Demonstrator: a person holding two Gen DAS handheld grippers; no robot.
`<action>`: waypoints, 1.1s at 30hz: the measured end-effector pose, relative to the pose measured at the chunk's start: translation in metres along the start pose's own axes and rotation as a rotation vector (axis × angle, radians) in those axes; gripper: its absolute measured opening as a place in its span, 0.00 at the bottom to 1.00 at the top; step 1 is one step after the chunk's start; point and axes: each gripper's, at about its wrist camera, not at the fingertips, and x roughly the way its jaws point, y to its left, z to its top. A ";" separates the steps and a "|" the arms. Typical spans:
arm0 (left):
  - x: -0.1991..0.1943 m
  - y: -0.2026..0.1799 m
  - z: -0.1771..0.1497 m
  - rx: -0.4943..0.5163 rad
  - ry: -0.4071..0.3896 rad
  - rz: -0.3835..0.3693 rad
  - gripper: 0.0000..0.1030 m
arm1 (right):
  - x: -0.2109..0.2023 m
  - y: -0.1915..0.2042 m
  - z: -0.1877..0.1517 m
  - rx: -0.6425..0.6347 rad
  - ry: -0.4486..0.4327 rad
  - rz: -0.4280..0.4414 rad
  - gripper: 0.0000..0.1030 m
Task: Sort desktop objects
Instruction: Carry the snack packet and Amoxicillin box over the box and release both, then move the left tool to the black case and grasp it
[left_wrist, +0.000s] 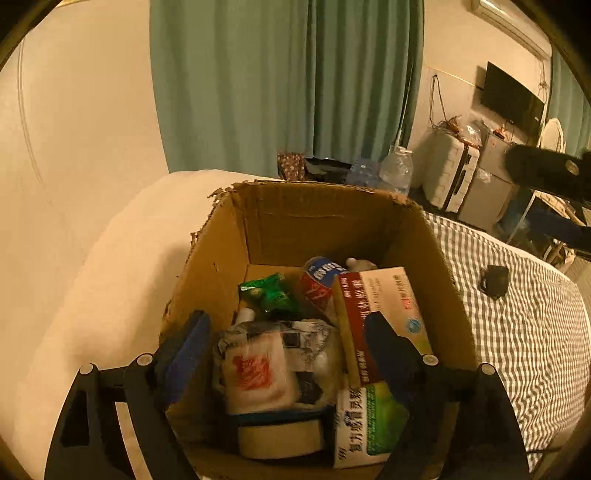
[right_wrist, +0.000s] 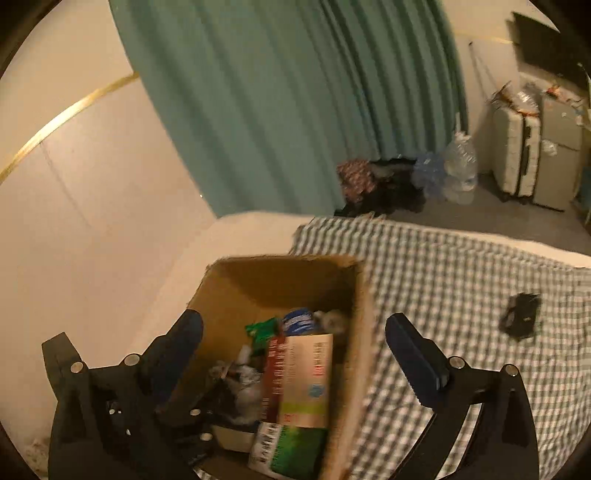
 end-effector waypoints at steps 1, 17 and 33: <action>-0.004 -0.005 0.000 0.003 0.000 -0.012 0.89 | -0.004 -0.009 0.003 0.003 -0.010 -0.013 0.97; -0.041 -0.186 -0.020 0.123 -0.059 -0.212 0.99 | -0.161 -0.177 -0.072 0.046 -0.125 -0.393 0.97; 0.083 -0.342 -0.007 0.206 0.061 -0.265 0.99 | -0.142 -0.344 -0.107 0.315 -0.091 -0.478 0.97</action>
